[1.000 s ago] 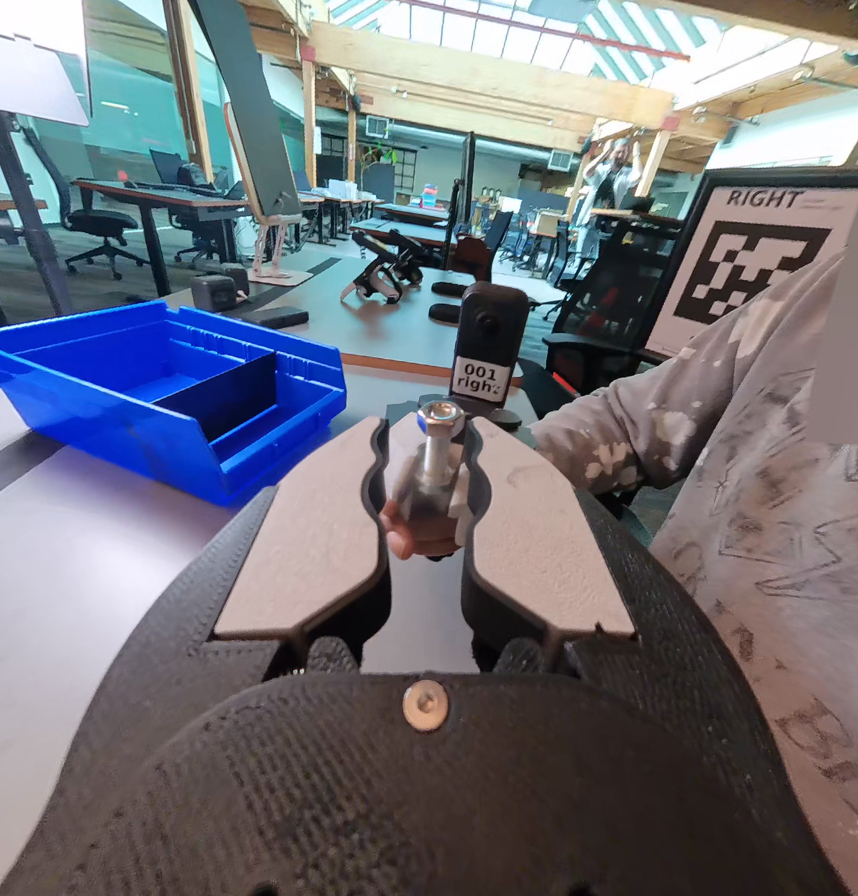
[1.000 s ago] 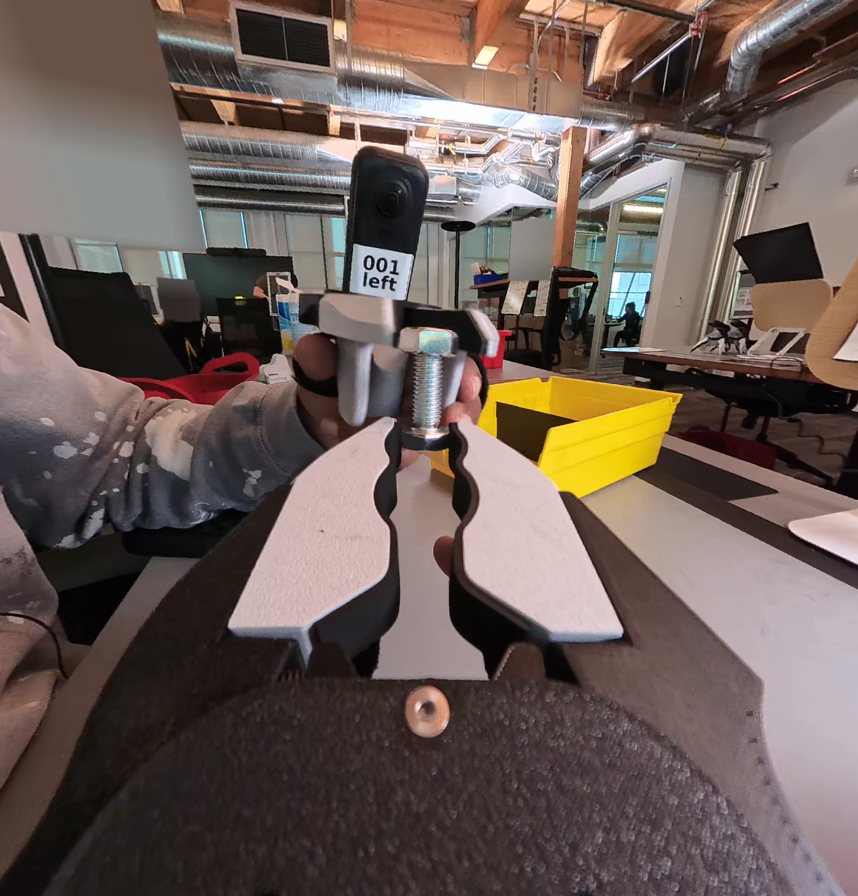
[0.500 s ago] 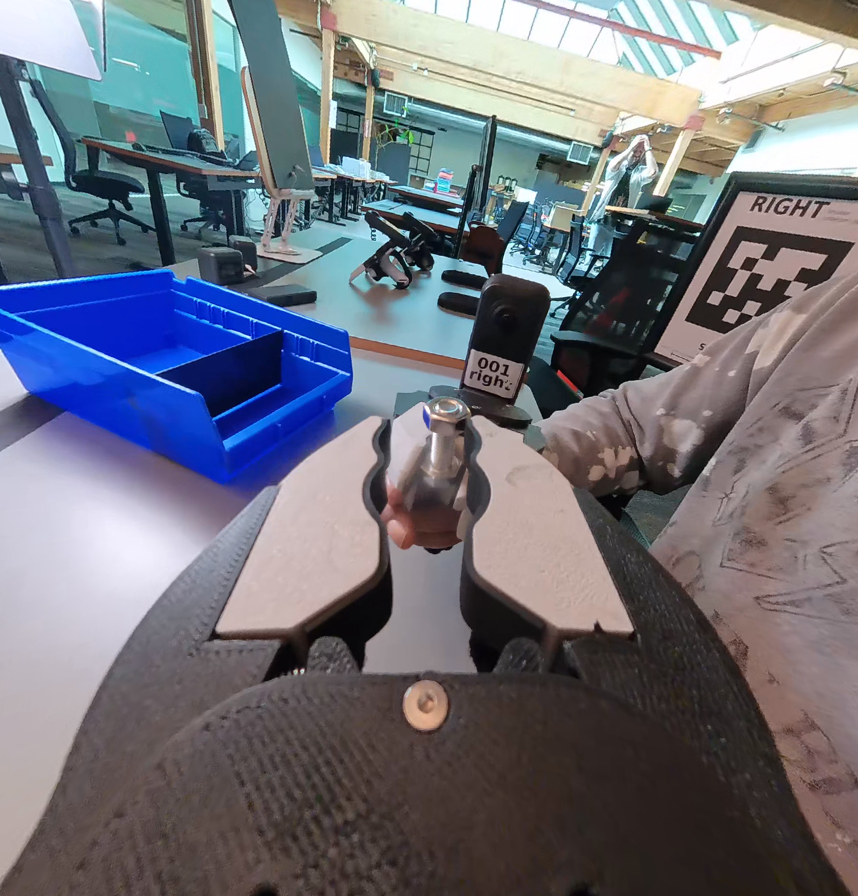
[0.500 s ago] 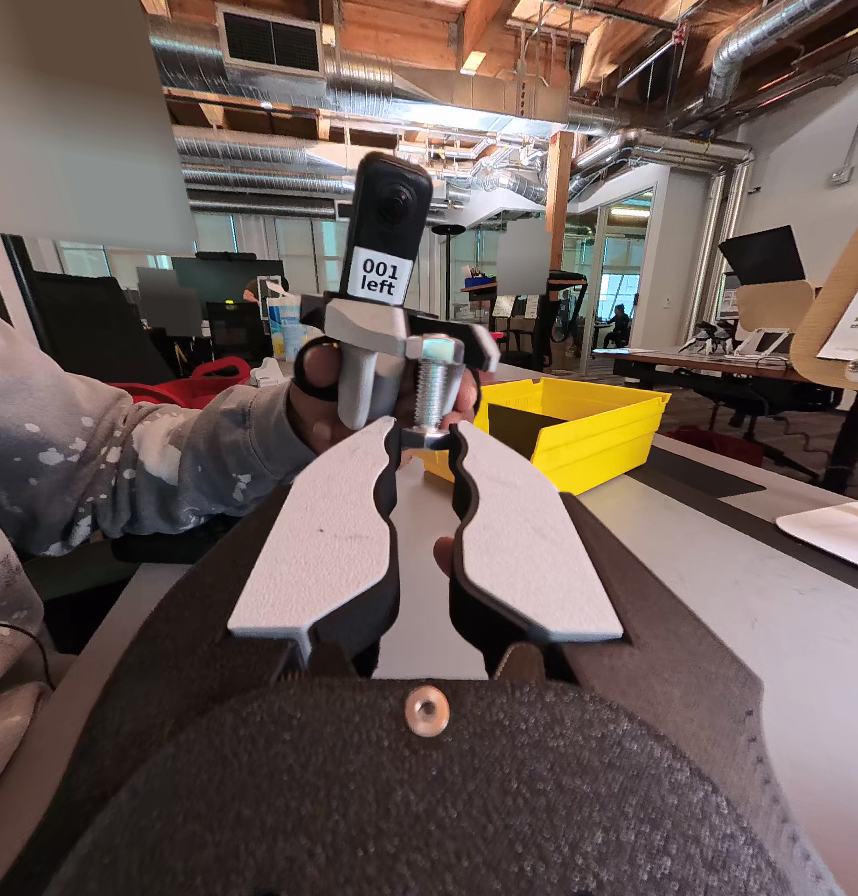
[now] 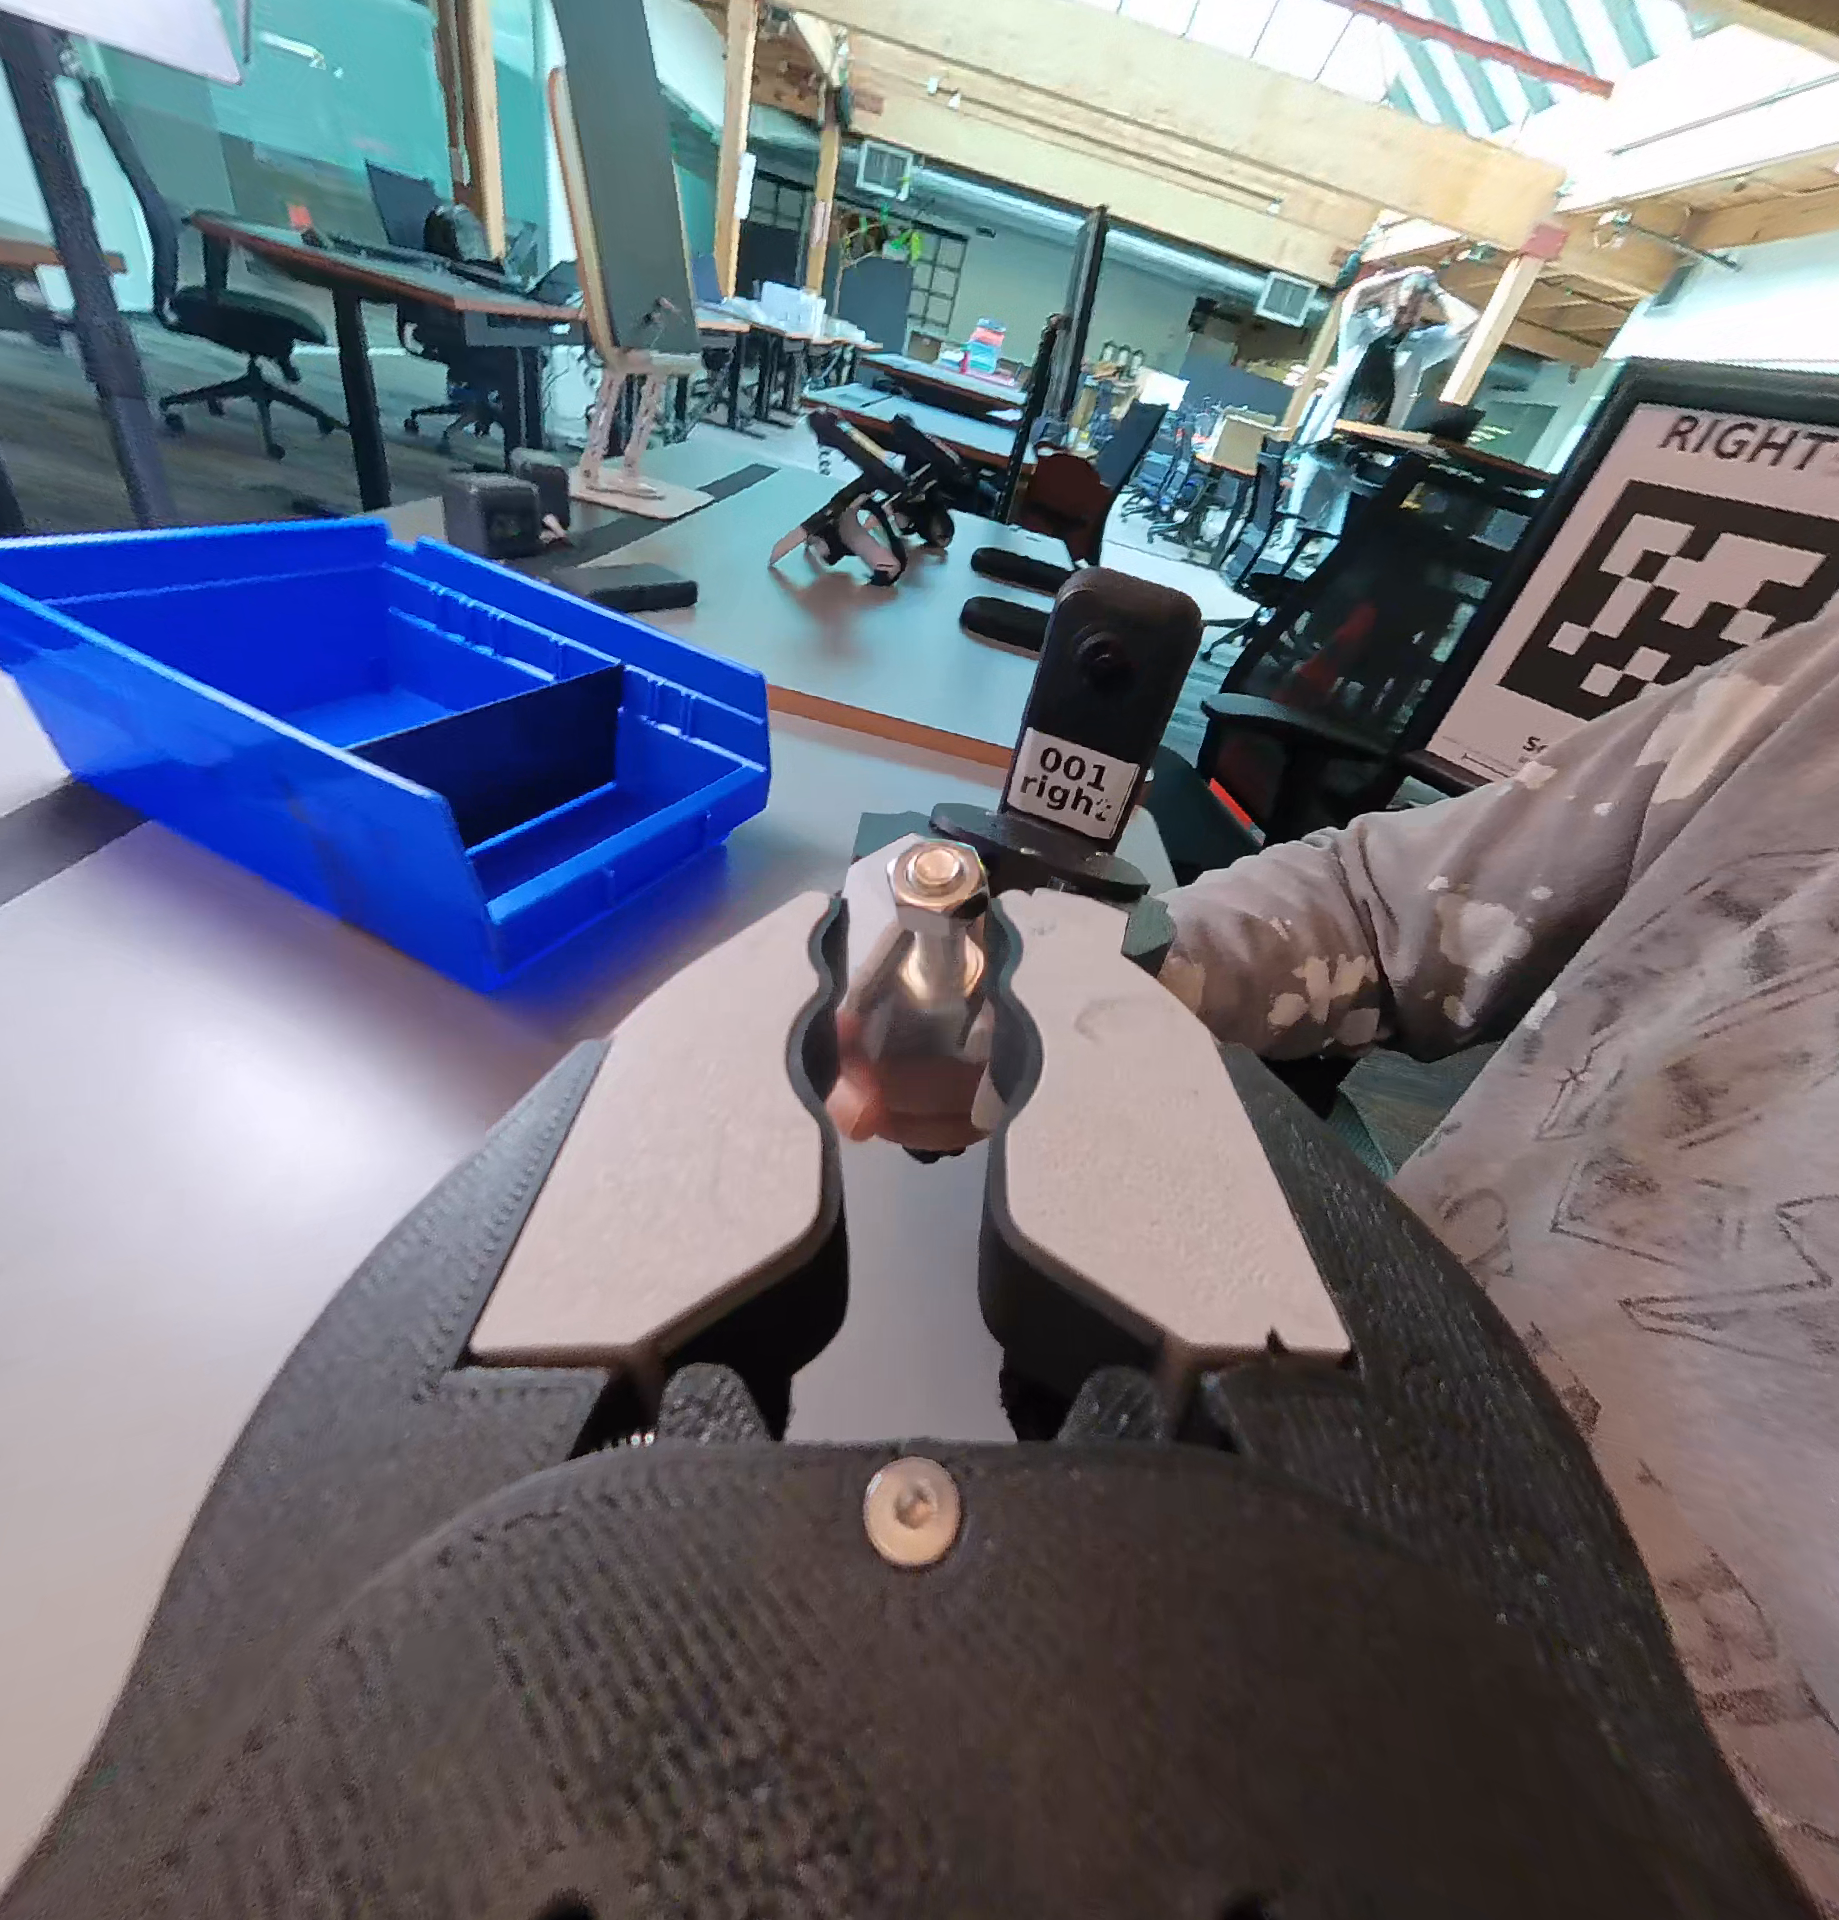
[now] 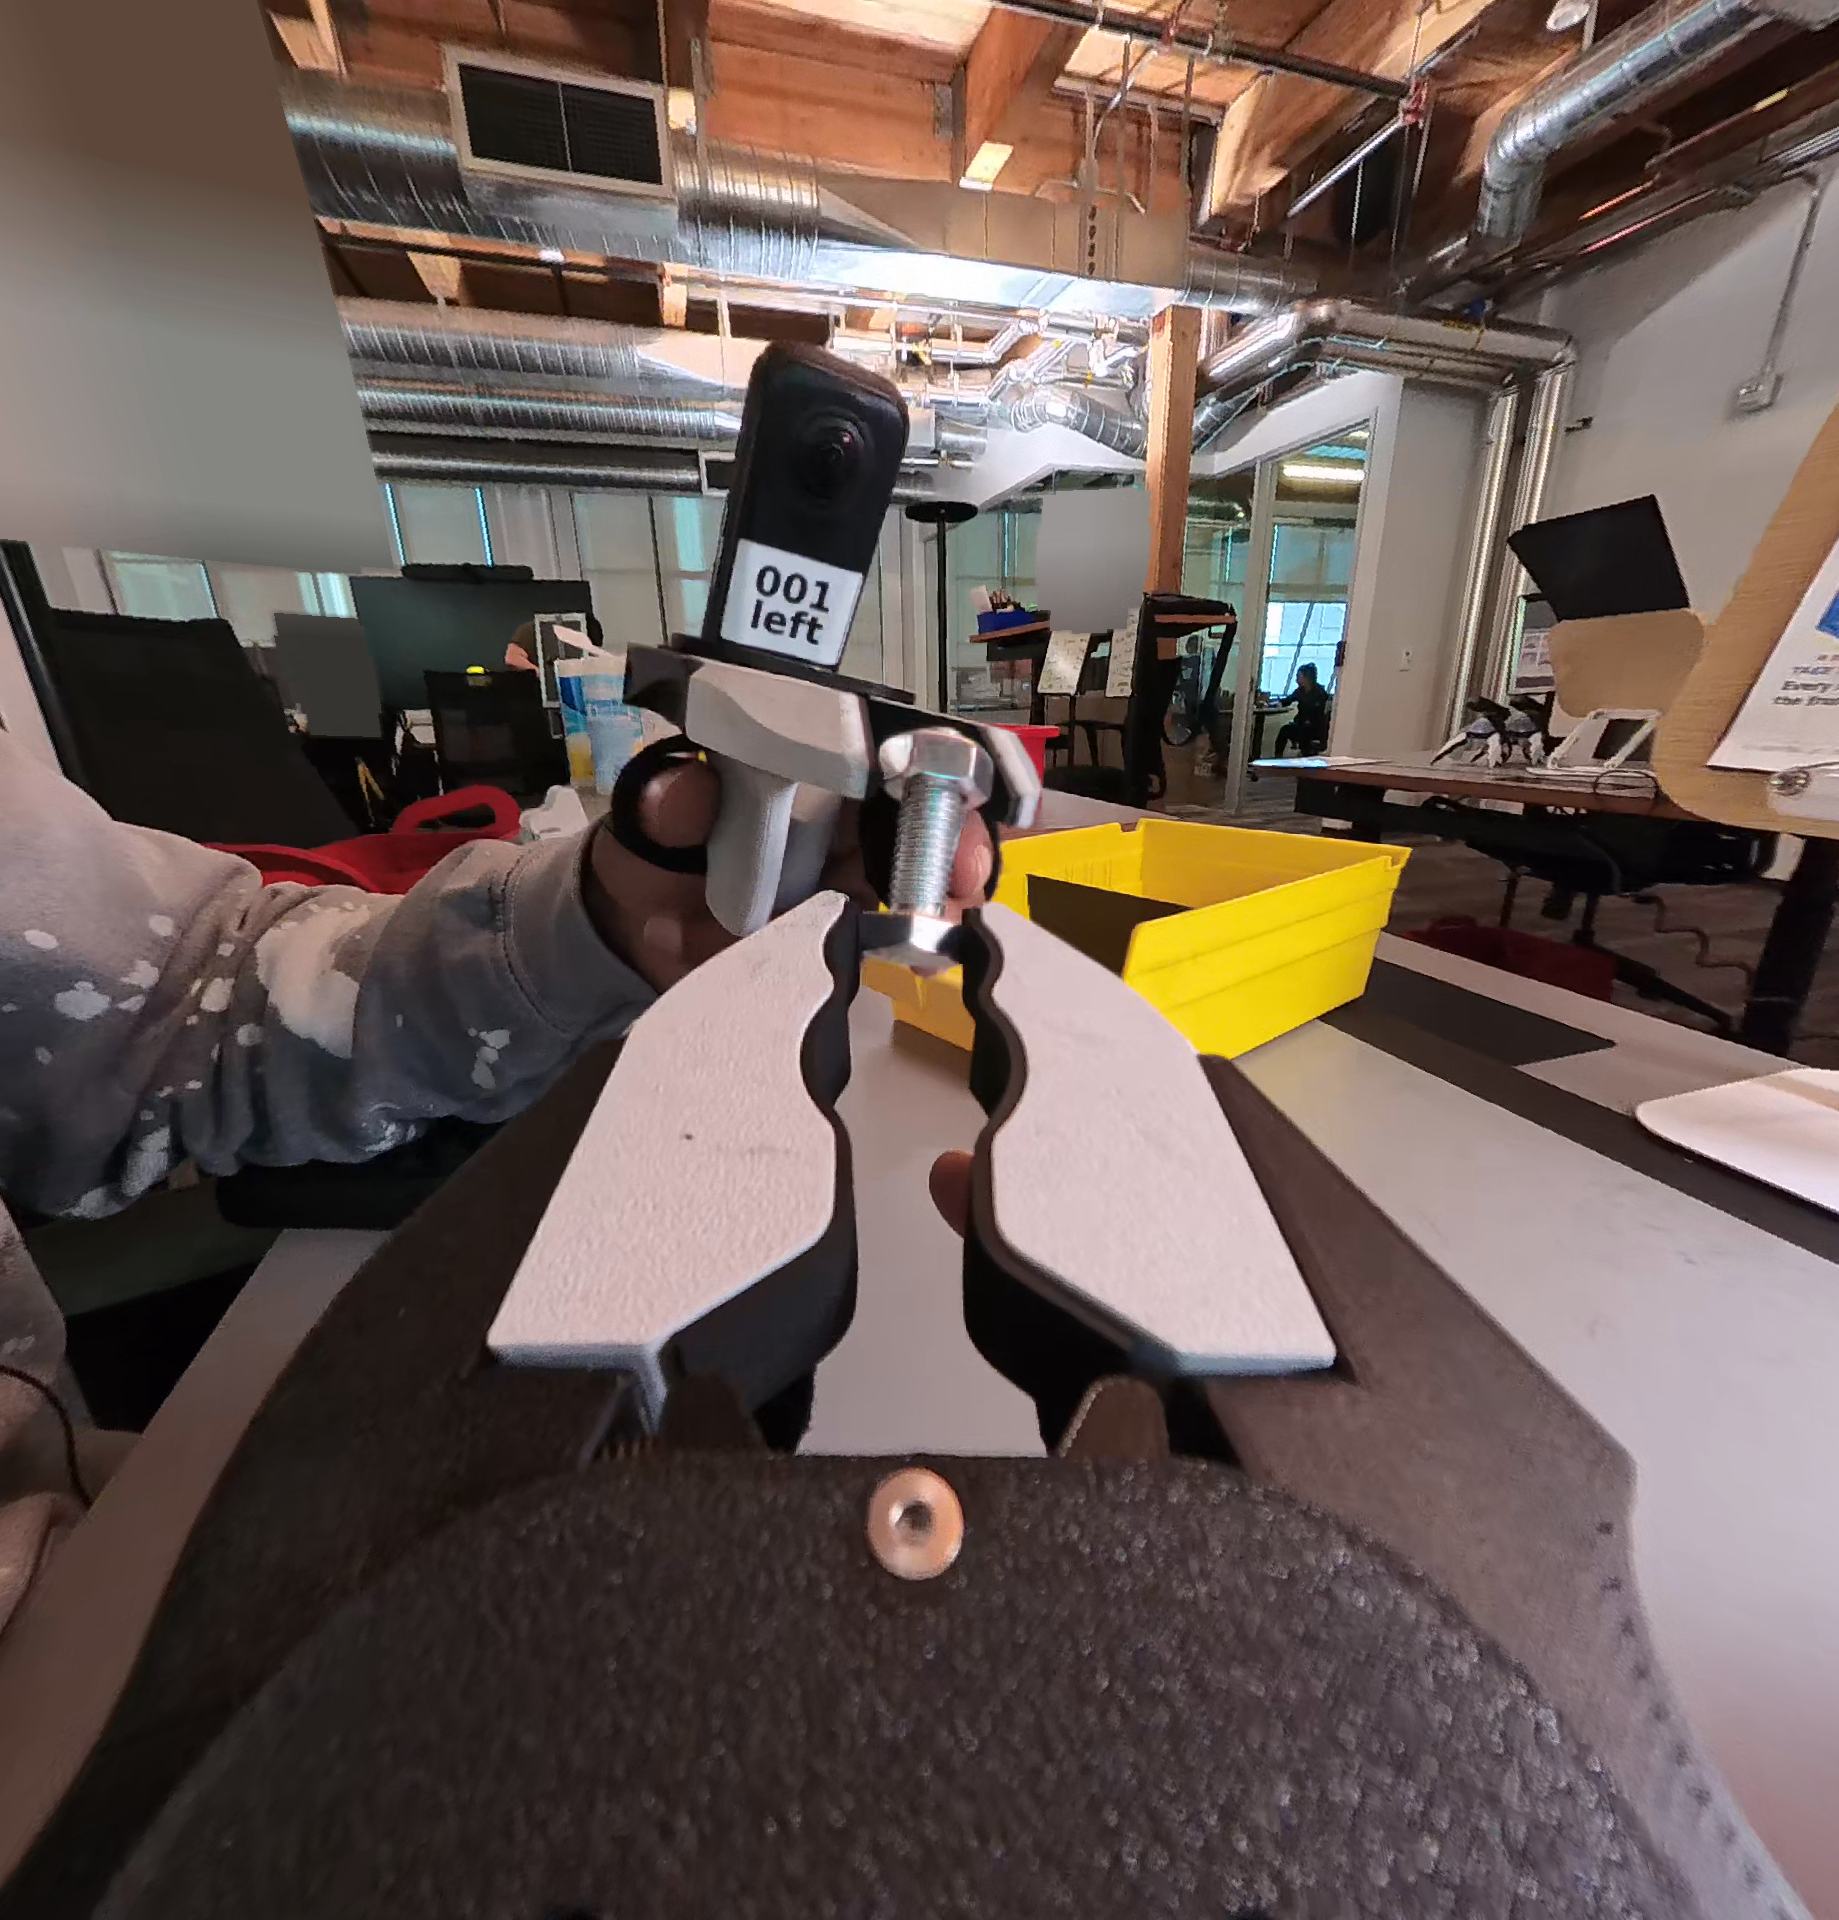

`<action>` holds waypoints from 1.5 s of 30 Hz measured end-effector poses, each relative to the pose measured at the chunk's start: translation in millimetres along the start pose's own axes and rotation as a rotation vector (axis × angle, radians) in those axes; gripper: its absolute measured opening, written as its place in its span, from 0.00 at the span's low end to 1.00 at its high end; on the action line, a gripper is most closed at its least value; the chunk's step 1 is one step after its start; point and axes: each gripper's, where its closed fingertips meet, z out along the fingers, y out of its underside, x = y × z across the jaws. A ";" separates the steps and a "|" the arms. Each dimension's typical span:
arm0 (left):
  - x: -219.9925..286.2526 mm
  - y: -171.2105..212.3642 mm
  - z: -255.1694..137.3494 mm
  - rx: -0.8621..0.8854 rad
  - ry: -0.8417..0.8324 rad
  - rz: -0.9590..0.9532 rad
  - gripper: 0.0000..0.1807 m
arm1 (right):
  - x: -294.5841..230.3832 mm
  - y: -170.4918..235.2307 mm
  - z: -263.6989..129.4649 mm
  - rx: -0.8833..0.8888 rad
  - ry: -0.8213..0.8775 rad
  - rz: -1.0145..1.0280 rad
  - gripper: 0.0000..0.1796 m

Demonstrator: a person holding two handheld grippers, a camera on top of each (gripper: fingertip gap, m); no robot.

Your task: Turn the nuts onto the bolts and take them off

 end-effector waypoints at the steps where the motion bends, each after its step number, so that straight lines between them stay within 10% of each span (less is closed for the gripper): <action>1: -3.8 0.3 -1.6 -0.011 -0.023 0.000 0.13 | 2.6 -2.2 -2.0 0.014 0.002 0.007 0.10; 45: -49.5 25.3 -6.4 -0.027 -0.223 0.040 0.07 | 18.2 18.9 2.8 -0.099 0.093 -0.007 0.10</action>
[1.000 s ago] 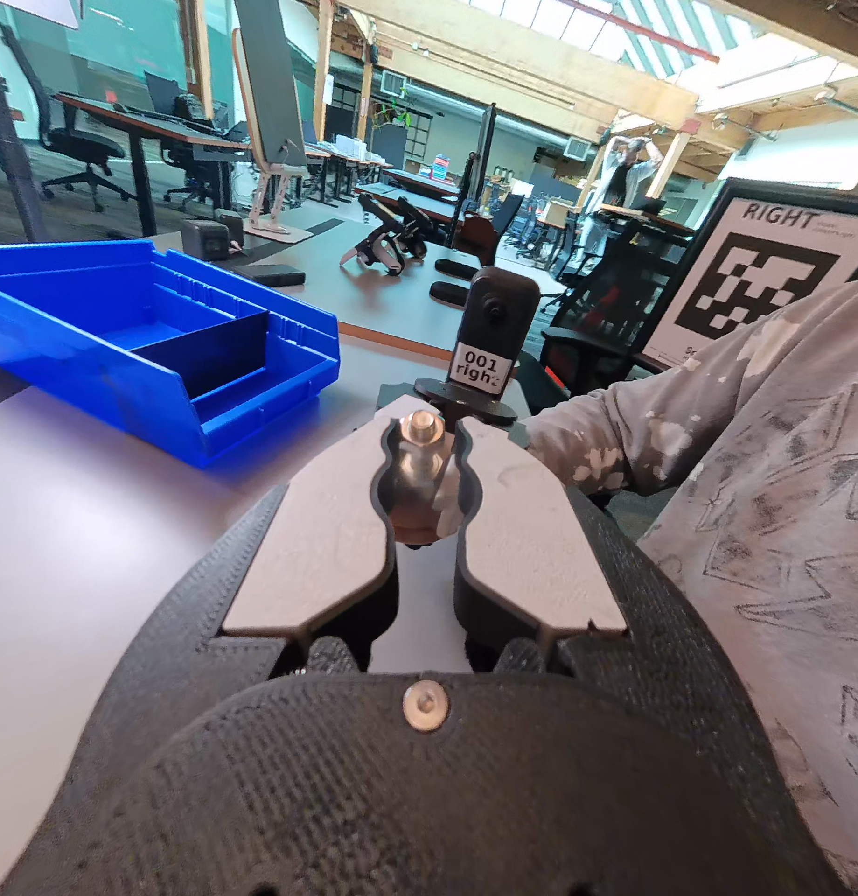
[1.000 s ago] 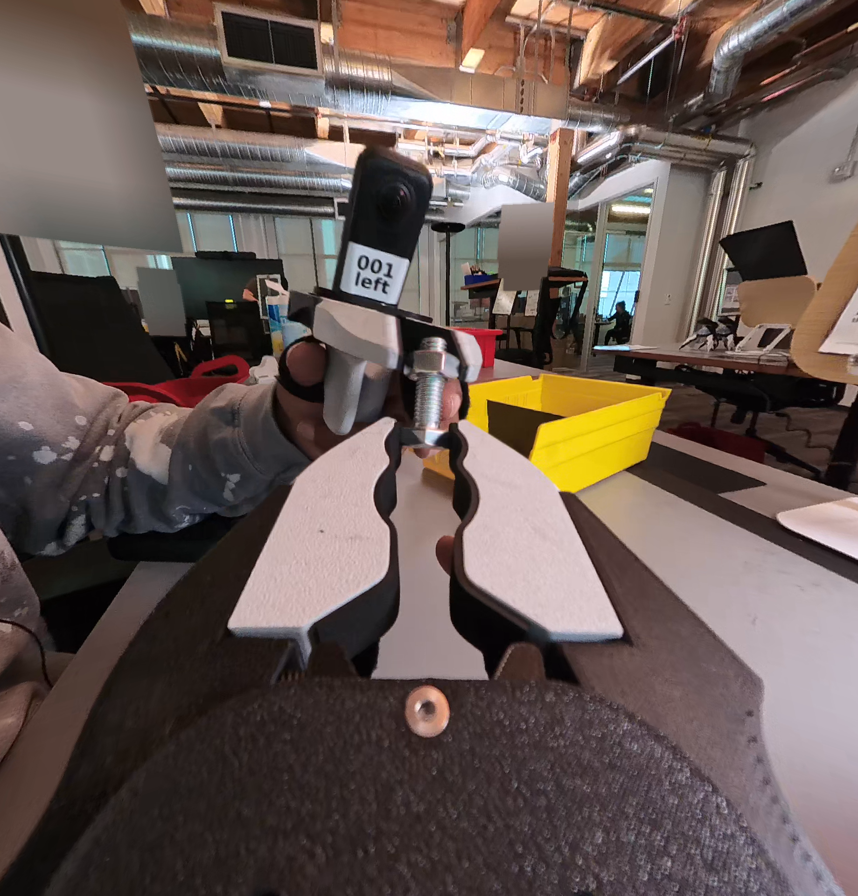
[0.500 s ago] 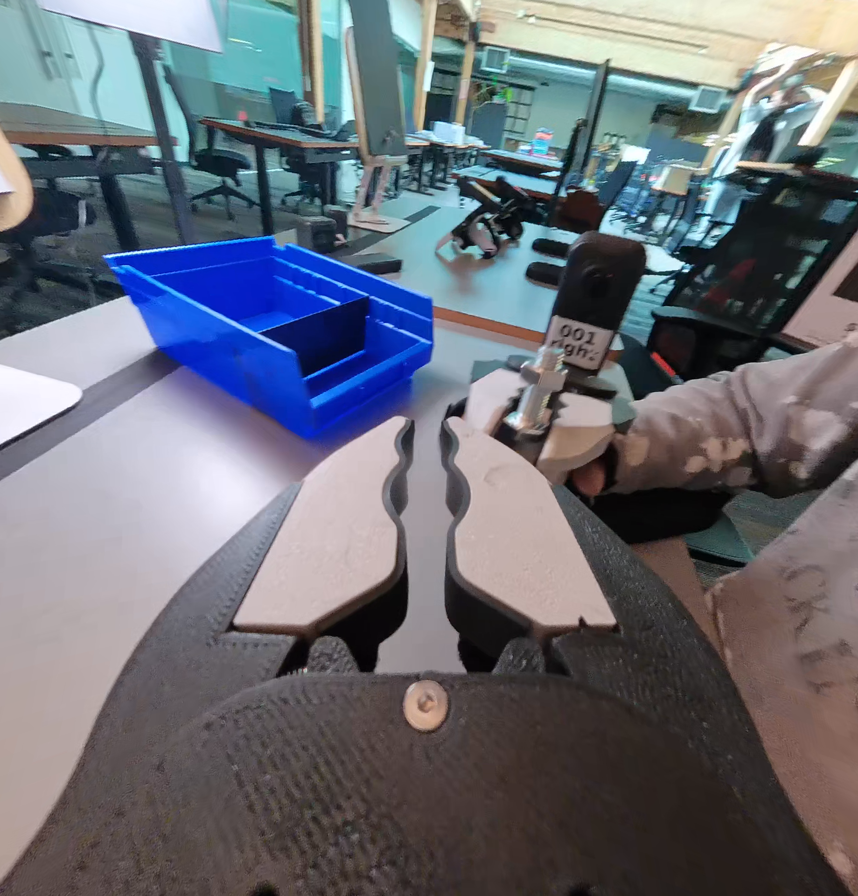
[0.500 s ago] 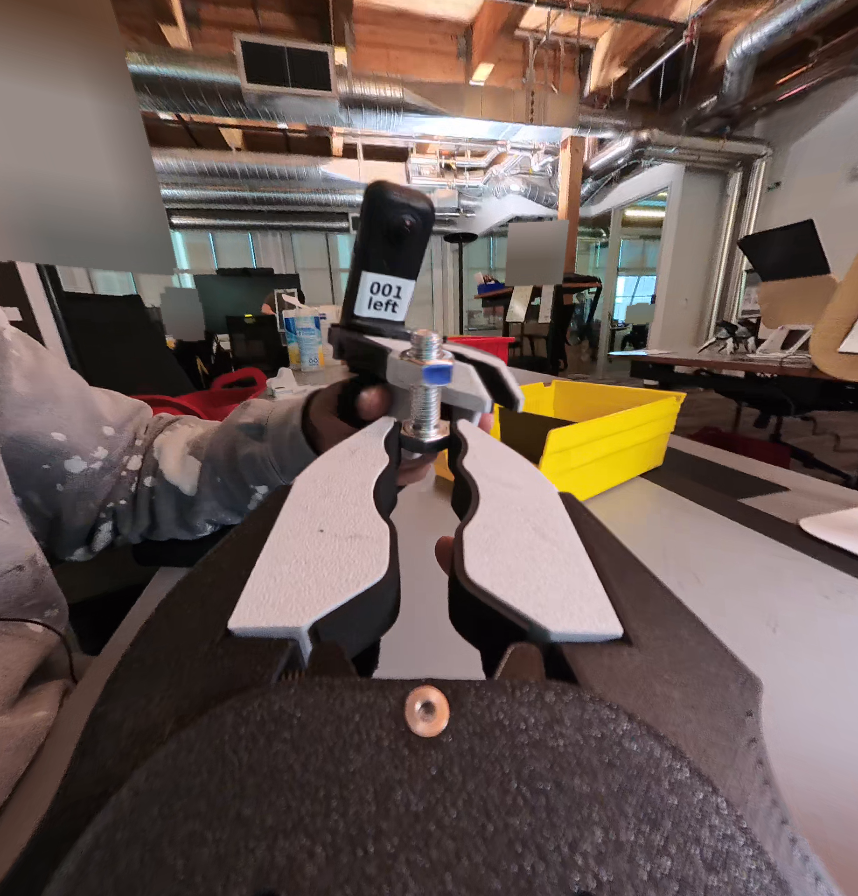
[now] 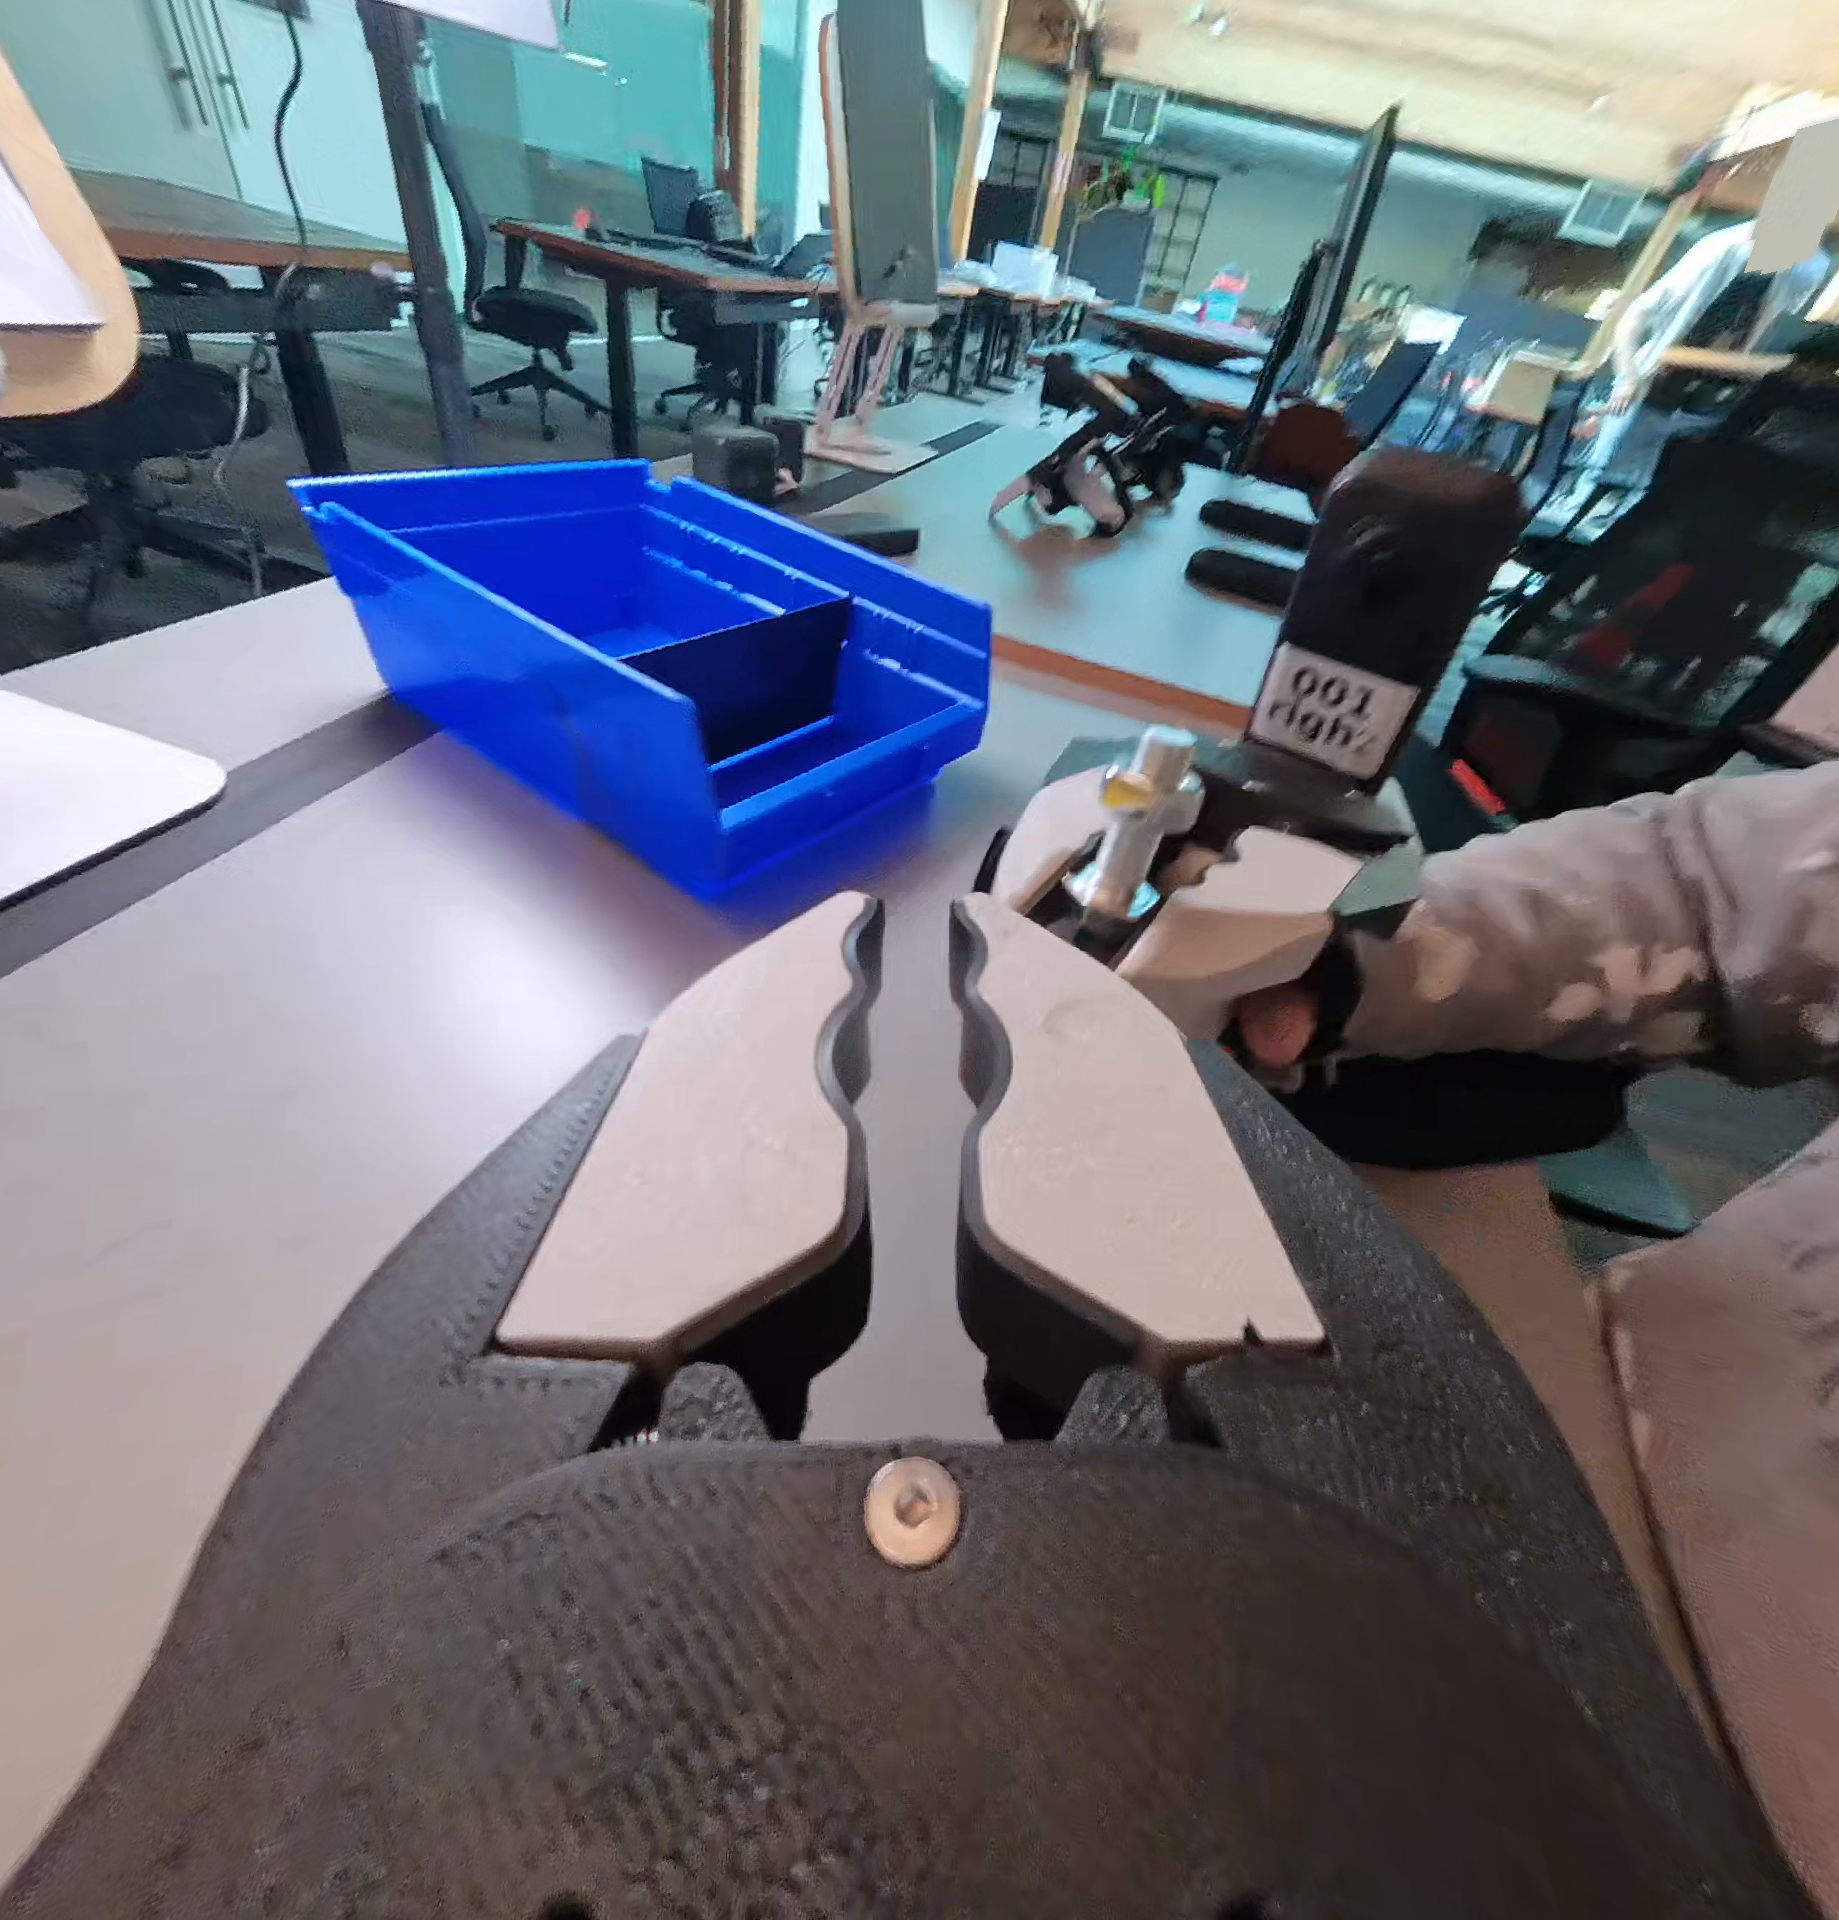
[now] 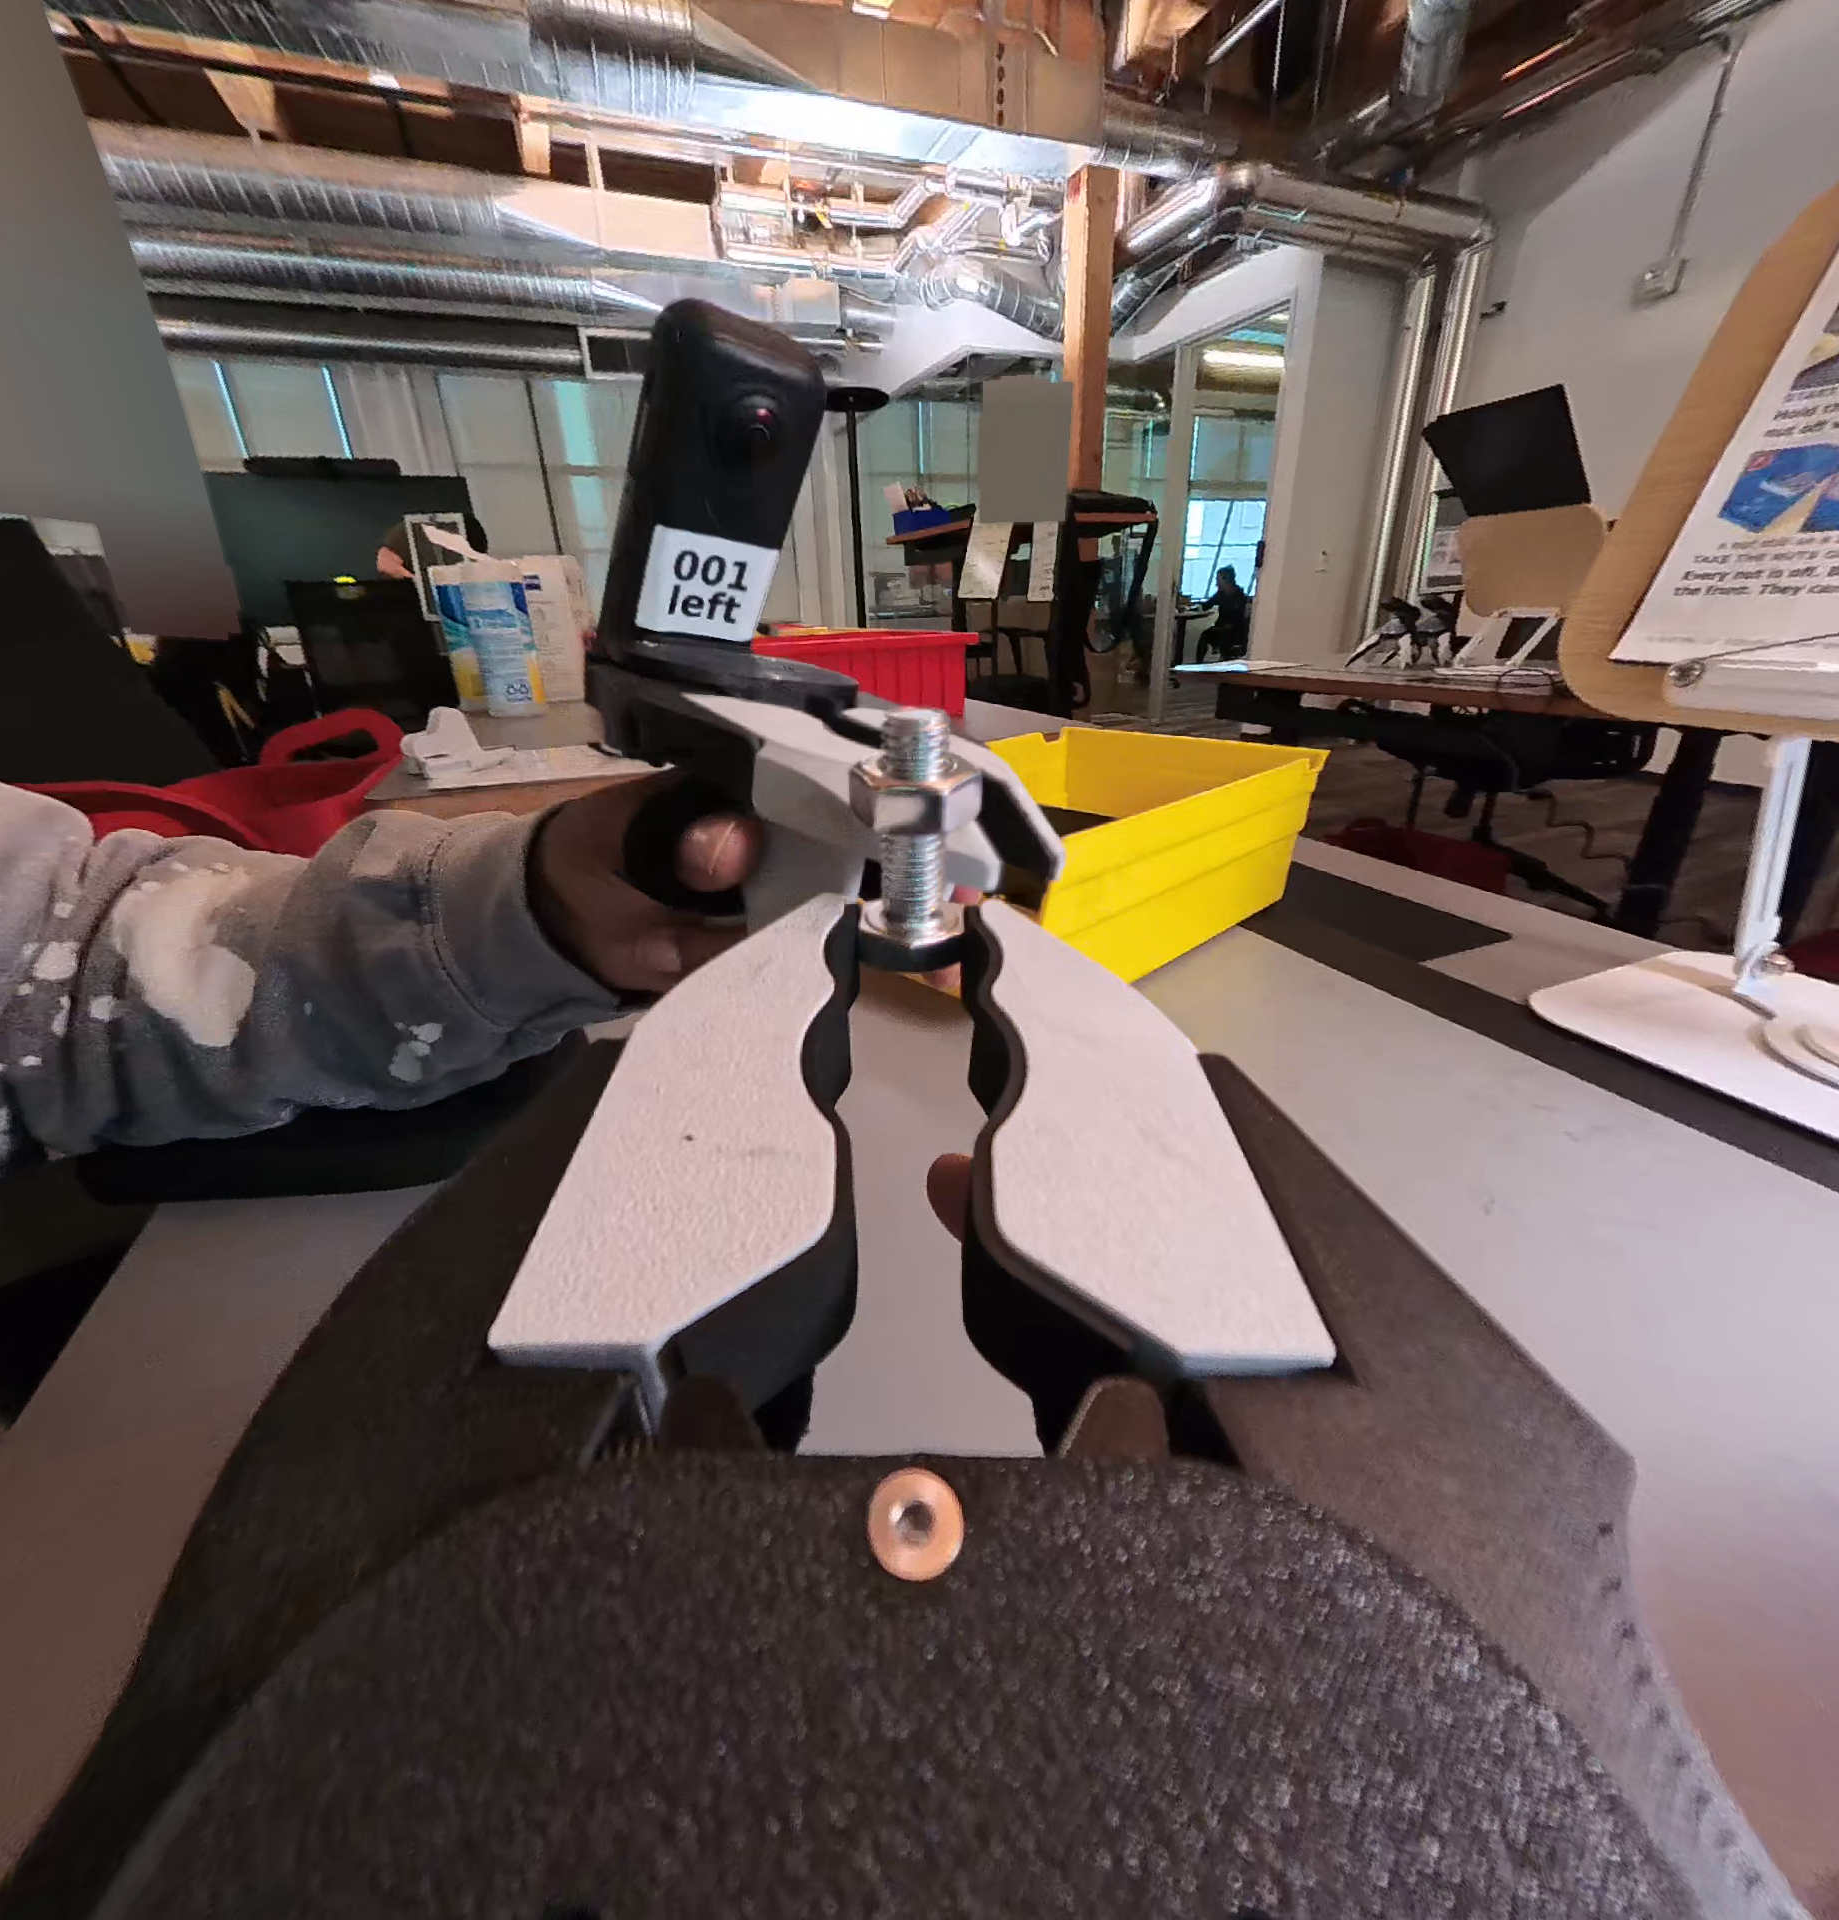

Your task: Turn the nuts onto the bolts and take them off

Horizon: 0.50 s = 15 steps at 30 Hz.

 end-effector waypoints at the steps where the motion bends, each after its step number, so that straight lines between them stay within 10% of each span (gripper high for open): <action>1: -1.3 1.8 -0.6 0.001 0.007 -0.001 0.08 | 1.1 0.3 0.1 -0.005 0.008 -0.005 0.10; 15: -82.6 -53.0 -18.6 0.146 -0.191 0.011 0.08 | 68.0 -31.5 52.3 0.033 0.168 -0.104 0.10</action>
